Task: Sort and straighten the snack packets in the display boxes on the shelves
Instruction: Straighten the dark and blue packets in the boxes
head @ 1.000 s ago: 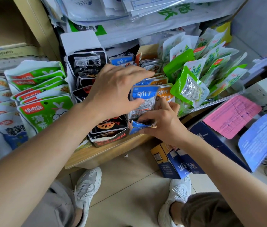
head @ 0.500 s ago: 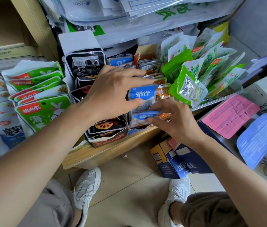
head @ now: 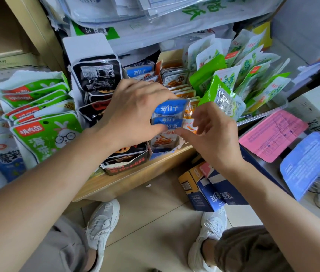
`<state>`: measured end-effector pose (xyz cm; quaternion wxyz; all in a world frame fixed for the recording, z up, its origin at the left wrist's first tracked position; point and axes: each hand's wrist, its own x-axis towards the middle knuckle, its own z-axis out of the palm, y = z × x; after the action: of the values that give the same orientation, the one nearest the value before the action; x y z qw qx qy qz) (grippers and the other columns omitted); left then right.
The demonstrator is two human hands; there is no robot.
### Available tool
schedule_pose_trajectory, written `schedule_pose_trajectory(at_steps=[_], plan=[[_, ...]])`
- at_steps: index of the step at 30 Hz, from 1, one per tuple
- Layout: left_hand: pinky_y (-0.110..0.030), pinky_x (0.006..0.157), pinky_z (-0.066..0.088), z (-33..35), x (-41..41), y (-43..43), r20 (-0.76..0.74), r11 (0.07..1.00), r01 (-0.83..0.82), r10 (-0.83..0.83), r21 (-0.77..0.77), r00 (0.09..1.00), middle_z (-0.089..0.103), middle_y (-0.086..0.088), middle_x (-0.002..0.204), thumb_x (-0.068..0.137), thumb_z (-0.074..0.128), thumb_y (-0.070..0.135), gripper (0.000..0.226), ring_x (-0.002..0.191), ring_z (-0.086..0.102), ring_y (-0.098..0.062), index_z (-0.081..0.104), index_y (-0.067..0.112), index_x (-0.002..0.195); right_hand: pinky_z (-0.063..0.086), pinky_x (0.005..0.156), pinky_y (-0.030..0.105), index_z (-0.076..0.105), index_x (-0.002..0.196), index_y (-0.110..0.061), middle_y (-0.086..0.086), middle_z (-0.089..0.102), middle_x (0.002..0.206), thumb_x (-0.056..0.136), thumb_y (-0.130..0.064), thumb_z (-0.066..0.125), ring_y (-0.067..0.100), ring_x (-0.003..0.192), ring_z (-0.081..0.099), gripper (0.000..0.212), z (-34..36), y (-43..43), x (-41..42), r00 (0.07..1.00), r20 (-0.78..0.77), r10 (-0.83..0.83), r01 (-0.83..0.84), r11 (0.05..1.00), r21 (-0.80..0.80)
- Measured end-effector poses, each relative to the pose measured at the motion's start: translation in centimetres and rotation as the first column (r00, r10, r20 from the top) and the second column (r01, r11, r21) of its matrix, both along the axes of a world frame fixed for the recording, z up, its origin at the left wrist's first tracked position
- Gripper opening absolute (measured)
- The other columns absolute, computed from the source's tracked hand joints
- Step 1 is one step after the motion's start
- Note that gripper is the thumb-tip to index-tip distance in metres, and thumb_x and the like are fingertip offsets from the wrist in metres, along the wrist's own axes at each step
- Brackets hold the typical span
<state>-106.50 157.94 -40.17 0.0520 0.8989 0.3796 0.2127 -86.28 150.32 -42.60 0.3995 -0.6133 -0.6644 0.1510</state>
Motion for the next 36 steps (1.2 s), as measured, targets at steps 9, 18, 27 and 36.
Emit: schedule_pose_trajectory(at_steps=[9,18,27,36], plan=[[-0.042,0.082,0.040,-0.6,0.5,0.3,0.080,0.998,-0.011,0.005,0.066,0.997,0.068,0.002,0.113,0.073,0.077,0.031,0.050,0.096,0.066,-0.025,0.063,0.017,0.119,0.022,0.082,0.038,0.054,0.140,-0.031,-0.018,0.059,0.132,0.067,-0.057,0.079,0.027,0.115,0.037,0.081,-3.6,-1.2,-0.4,0.695,0.627,0.352,-0.269,0.936,-0.228],[-0.046,0.076,0.055,-0.2,0.2,0.8,0.195,1.000,-0.027,0.024,0.015,0.981,0.072,-0.001,0.102,0.078,0.073,0.022,0.037,0.087,0.067,-0.025,0.068,0.011,0.113,0.022,0.085,0.042,0.047,0.145,-0.032,-0.016,0.052,0.145,0.074,-0.061,0.073,0.028,0.122,0.031,0.081,-4.6,-0.4,-1.8,0.667,0.669,0.327,-0.221,0.945,-0.242],[-0.047,0.074,0.053,0.1,0.2,0.6,0.175,1.000,-0.014,0.015,-0.007,0.985,0.070,0.001,0.101,0.077,0.074,0.023,0.038,0.086,0.065,-0.024,0.067,0.012,0.113,0.021,0.074,0.038,0.063,0.127,-0.035,-0.017,0.062,0.129,0.078,-0.059,0.070,0.026,0.109,0.036,0.055,-5.7,0.2,-3.2,0.767,0.606,0.211,-0.139,0.977,-0.163],[-0.046,0.073,0.052,0.1,0.0,0.7,0.159,1.000,-0.010,0.010,-0.001,0.987,0.069,0.001,0.098,0.077,0.072,0.025,0.038,0.083,0.064,-0.025,0.066,0.012,0.112,0.030,0.077,0.044,0.079,0.094,-0.028,-0.016,0.069,0.087,0.073,-0.038,0.085,0.024,0.095,0.041,0.024,-6.7,0.8,-2.6,0.896,0.398,0.196,-0.189,0.980,-0.058]])
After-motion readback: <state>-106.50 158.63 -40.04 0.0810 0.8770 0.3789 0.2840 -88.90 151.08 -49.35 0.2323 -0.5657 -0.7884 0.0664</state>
